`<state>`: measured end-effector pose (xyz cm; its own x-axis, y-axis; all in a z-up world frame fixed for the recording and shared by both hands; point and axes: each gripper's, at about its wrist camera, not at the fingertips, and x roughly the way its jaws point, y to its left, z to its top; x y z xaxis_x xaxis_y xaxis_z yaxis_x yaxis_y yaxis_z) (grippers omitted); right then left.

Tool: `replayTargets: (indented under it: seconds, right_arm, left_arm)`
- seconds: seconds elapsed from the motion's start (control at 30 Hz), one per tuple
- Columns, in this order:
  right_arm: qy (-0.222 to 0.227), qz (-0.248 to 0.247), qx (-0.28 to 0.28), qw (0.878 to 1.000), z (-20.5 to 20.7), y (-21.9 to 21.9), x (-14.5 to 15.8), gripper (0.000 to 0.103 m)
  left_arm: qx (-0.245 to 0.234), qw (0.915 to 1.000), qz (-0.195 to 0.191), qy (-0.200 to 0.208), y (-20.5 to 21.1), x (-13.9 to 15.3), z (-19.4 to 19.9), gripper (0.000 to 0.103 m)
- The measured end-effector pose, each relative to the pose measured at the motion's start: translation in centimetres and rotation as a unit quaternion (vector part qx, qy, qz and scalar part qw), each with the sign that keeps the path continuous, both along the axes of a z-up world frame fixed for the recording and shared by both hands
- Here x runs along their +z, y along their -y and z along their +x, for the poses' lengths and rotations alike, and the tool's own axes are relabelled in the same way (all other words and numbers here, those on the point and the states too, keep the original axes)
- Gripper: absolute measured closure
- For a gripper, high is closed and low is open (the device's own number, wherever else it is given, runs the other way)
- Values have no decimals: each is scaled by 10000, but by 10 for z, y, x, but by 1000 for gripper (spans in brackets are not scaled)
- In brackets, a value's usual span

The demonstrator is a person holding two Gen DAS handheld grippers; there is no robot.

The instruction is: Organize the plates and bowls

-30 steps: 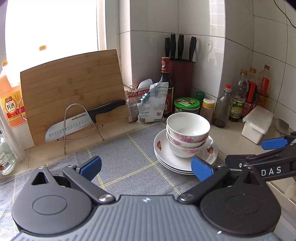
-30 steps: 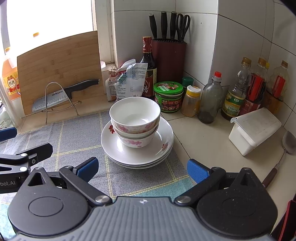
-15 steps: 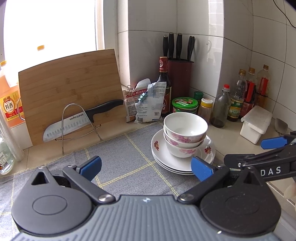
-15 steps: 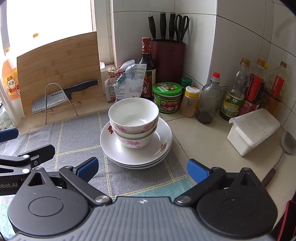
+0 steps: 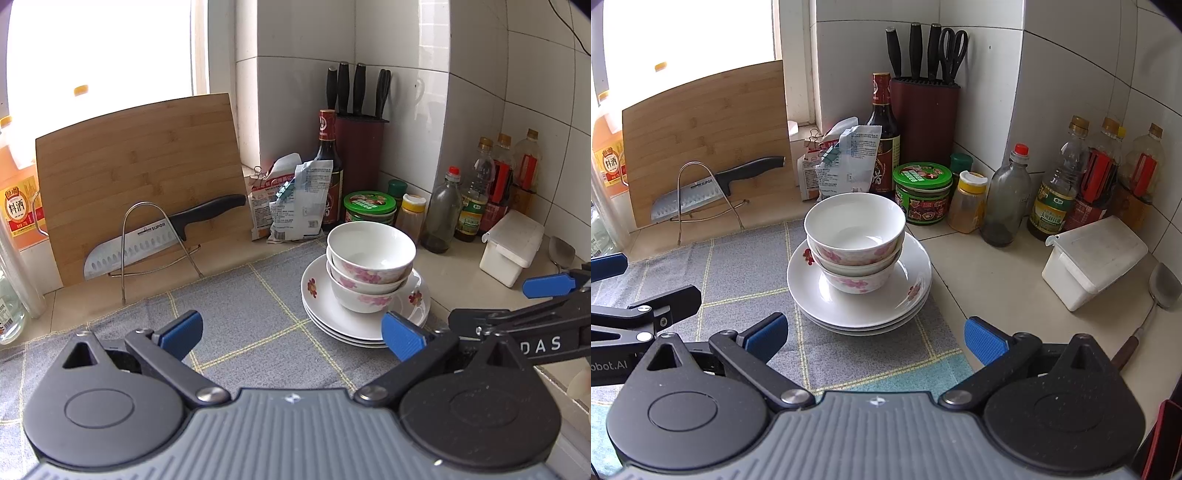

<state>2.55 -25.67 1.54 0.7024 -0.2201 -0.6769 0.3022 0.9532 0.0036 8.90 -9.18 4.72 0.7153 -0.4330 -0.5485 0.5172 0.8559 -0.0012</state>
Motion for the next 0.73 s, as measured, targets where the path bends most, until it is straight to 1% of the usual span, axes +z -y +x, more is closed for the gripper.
replayTargets:
  seconds: [0.73]
  right_arm:
    - [-11, -31, -56, 10000, 0, 3, 0, 0]
  left_arm:
    - [15, 10000, -15, -27, 5, 0, 0, 1]
